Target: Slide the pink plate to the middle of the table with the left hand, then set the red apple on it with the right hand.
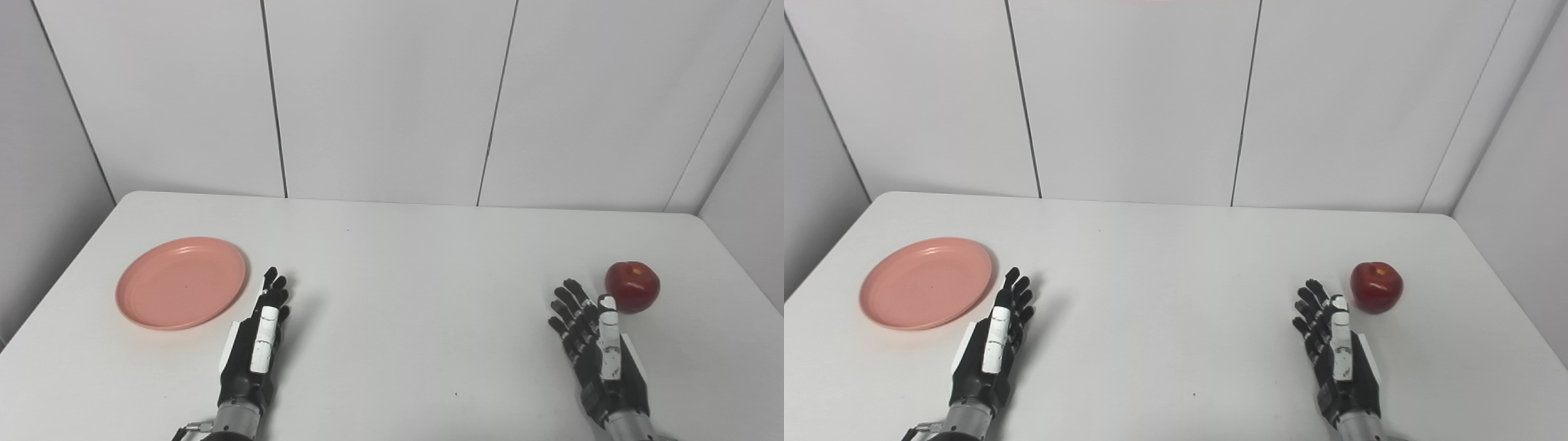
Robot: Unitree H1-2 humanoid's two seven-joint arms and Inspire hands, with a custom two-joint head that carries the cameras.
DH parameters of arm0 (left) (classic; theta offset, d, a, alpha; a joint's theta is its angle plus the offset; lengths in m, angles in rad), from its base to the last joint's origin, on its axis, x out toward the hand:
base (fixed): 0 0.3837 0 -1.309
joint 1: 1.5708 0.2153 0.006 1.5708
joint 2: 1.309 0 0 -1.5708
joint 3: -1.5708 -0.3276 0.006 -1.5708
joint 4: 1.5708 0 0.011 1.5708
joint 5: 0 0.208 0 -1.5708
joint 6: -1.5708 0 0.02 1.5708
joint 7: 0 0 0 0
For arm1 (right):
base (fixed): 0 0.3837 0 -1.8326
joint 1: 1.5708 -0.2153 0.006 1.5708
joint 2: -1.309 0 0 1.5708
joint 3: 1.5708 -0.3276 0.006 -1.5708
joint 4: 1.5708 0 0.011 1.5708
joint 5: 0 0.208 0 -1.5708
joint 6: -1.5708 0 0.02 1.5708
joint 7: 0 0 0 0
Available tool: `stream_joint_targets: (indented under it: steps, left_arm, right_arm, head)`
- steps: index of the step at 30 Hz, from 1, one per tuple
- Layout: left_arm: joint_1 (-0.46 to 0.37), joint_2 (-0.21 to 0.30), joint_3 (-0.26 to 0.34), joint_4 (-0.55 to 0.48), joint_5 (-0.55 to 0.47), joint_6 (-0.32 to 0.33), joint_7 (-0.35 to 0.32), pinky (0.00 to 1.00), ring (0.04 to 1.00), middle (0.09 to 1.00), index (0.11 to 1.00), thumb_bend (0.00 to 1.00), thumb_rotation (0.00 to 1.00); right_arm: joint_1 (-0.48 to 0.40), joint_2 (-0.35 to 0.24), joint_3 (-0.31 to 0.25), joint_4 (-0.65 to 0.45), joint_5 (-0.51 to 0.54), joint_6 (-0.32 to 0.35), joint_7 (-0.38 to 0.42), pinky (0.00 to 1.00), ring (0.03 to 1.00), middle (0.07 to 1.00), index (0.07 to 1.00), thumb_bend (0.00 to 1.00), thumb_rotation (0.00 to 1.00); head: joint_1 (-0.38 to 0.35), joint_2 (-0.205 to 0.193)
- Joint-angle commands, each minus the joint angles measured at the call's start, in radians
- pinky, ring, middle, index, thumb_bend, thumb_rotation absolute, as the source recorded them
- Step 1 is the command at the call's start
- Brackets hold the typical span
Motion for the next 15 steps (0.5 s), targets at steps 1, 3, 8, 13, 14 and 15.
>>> stream_joint_targets:
  steps: [1, 3, 8, 13, 14, 15]
  left_arm:
    - [-0.018, 0.016, -0.004, -0.016, 0.006, -0.019, -0.005, 1.0, 1.0, 1.0, 1.0, 0.92, 0.97]
    - [-0.017, 0.017, -0.005, -0.015, 0.008, -0.021, -0.005, 1.0, 1.0, 1.0, 1.0, 0.92, 0.97]
    - [-0.011, 0.015, -0.007, -0.023, 0.009, -0.019, -0.004, 1.0, 1.0, 1.0, 1.0, 0.91, 0.98]
    - [-0.011, 0.02, -0.002, -0.025, 0.003, -0.018, -0.008, 1.0, 1.0, 1.0, 1.0, 0.91, 0.97]
    - [-0.014, 0.022, -0.001, -0.024, 0.003, -0.017, -0.008, 1.0, 1.0, 1.0, 1.0, 0.91, 0.98]
    - [-0.016, 0.023, 0.0, -0.023, 0.002, -0.016, -0.008, 1.0, 1.0, 1.0, 1.0, 0.9, 0.98]
  right_arm:
    - [-0.018, -0.004, 0.003, 0.004, 0.006, 0.011, 0.006, 0.95, 0.943, 0.926, 0.918, 0.93, 1.0]
    - [-0.019, -0.005, 0.002, 0.007, 0.007, 0.009, 0.008, 0.95, 0.942, 0.924, 0.917, 0.93, 1.0]
    - [-0.013, -0.006, 0.002, -0.008, 0.008, 0.016, 0.009, 0.94, 0.941, 0.922, 0.914, 0.92, 1.0]
    - [-0.013, -0.001, 0.006, -0.017, 0.006, 0.025, 0.006, 0.94, 0.943, 0.921, 0.914, 0.92, 1.0]
    - [-0.015, 0.001, 0.008, -0.017, 0.004, 0.026, 0.004, 0.94, 0.943, 0.921, 0.915, 0.92, 1.0]
    - [-0.016, 0.002, 0.01, -0.017, 0.002, 0.027, 0.002, 0.94, 0.943, 0.922, 0.915, 0.92, 1.0]
  head:
    - [-0.001, 0.0]
    - [0.002, 0.001]
    - [0.007, 0.013]
    - [-0.002, 0.018]
    - [-0.008, 0.017]
    - [-0.008, 0.017]
